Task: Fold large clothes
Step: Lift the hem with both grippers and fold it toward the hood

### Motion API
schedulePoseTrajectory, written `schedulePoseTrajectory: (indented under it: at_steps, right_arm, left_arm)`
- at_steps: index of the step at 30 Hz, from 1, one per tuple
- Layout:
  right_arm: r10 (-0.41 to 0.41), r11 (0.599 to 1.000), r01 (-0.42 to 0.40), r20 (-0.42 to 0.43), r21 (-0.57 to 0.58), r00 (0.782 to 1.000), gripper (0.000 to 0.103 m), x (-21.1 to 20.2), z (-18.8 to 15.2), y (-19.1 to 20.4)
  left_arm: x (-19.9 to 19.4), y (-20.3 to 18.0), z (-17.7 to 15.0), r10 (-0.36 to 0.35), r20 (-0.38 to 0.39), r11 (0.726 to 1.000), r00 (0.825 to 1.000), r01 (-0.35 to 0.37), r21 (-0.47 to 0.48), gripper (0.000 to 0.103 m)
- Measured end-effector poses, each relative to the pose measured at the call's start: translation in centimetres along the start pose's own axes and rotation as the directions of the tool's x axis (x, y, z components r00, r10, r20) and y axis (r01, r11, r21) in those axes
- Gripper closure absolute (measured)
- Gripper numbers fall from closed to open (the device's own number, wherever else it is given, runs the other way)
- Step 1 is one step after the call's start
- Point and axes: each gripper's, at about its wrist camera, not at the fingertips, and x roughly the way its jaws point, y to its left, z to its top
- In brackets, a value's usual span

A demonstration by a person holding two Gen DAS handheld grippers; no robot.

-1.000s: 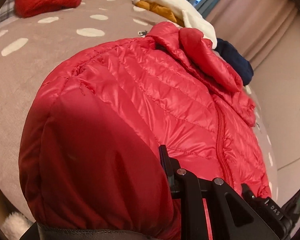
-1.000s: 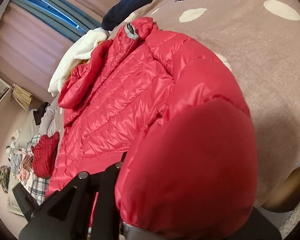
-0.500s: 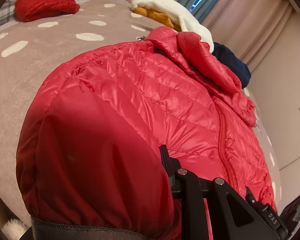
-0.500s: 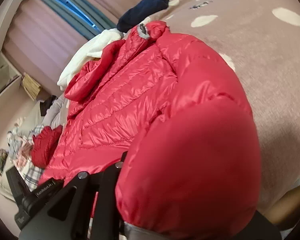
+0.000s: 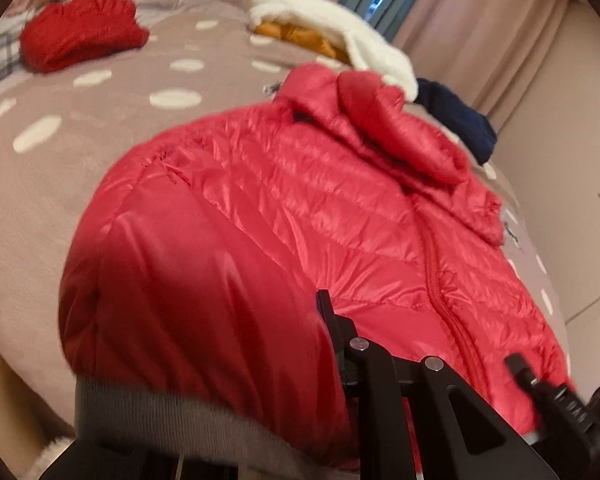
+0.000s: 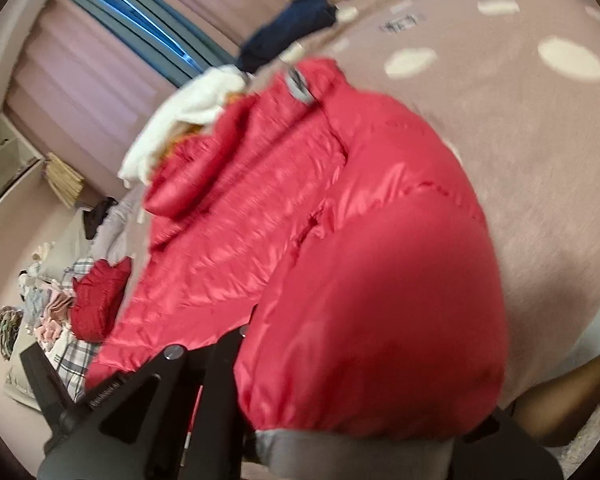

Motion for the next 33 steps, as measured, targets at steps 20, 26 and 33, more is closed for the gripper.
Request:
schedulePoseTrajectory:
  at_steps: [20,26,33]
  right_arm:
    - [0.08,0.991,-0.06,0.158,-0.123,0.984,0.092,-7.5,3.3,4.0]
    - [0.084,0.985,-0.056,0.174,-0.163,0.981,0.091,-8.5,3.5,4.8]
    - [0.093,0.978,-0.051,0.204,-0.202,0.975,0.09,-9.6,3.8,5.6]
  left_arm:
    - [-10.9,-2.4,1.5,-0.189,0.189,0.977,0.964,0.165,0.137,0.087]
    - [-11.6,-2.2,1.4,-0.203,0.231,0.975,0.951,0.174,0.139,0.087]
    - [-12.9,-2.4,1.2,-0.242,0.289,0.964,0.926,0.195,0.183,0.087]
